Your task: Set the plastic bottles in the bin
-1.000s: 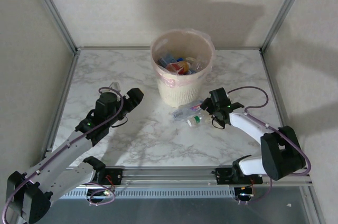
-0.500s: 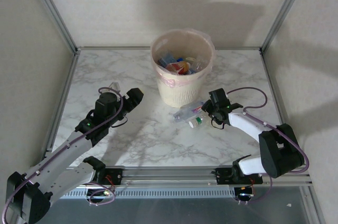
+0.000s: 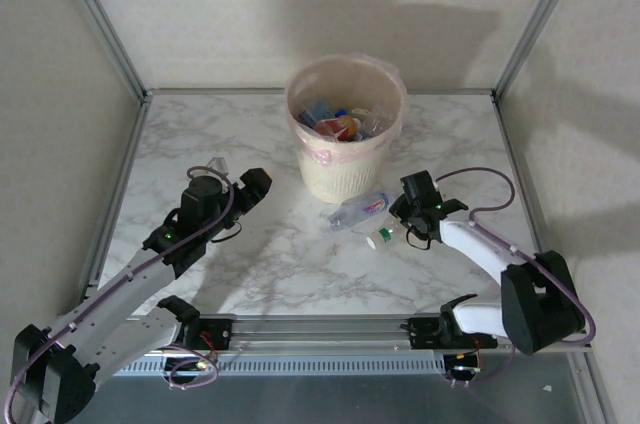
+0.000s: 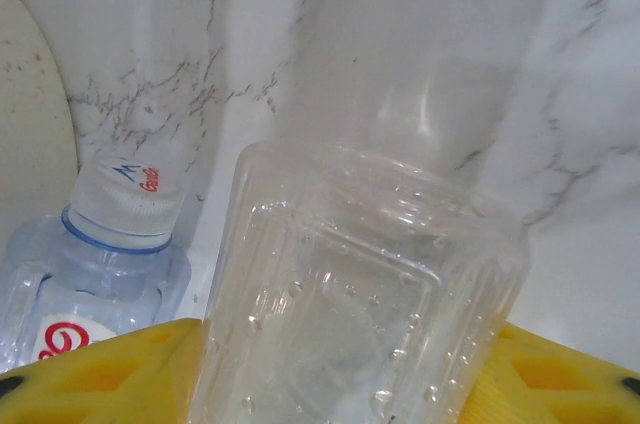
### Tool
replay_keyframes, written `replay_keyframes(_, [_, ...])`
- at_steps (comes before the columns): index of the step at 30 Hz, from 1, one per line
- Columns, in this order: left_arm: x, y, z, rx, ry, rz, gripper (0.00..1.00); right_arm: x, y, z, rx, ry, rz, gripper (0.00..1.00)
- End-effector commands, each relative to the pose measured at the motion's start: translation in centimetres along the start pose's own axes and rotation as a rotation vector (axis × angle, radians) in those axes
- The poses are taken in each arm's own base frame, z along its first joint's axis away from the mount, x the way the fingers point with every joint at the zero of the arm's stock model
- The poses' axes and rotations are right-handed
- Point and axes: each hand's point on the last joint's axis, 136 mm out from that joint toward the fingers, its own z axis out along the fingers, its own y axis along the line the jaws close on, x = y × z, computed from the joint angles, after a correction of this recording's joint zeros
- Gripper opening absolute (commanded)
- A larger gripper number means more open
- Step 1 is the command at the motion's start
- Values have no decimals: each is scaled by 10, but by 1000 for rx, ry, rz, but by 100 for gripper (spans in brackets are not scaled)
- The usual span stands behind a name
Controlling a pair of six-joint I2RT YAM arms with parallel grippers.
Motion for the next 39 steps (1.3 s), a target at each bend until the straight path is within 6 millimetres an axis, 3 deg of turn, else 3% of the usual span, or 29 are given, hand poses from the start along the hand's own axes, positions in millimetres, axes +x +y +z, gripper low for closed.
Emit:
replay_keyframes(1, [-1,0,-2,15,-6,-8,85,-14,-8,-26,36,-53,-29,51])
replay_keyframes(6, [1,4,0,10,0,-12,85,-48,11,-85,-17,-157,-56,50])
replay_keyframes(13, [1,-1,2,25,3,-17,85,-103,54,-177,-116,-309,-94,49])
replay_keyframes(18, [1,0,1,19,3,-15,85,-136,96,-233,-239,-390,-115,48])
replay_keyframes(20, [1,0,1,19,3,-16,85,-146,122,-250,-318,-399,-134,49])
replay_keyframes(25, [1,1,3,19,5,-23,85,-164,191,-264,-515,-377,-128,48])
replay_keyframes(29, [2,2,2,15,6,-25,84,-174,236,-262,-637,-351,-114,48])
replay_keyframes(39, [23,24,13,-13,52,-35,83,-178,303,-231,-787,-276,-110,48])
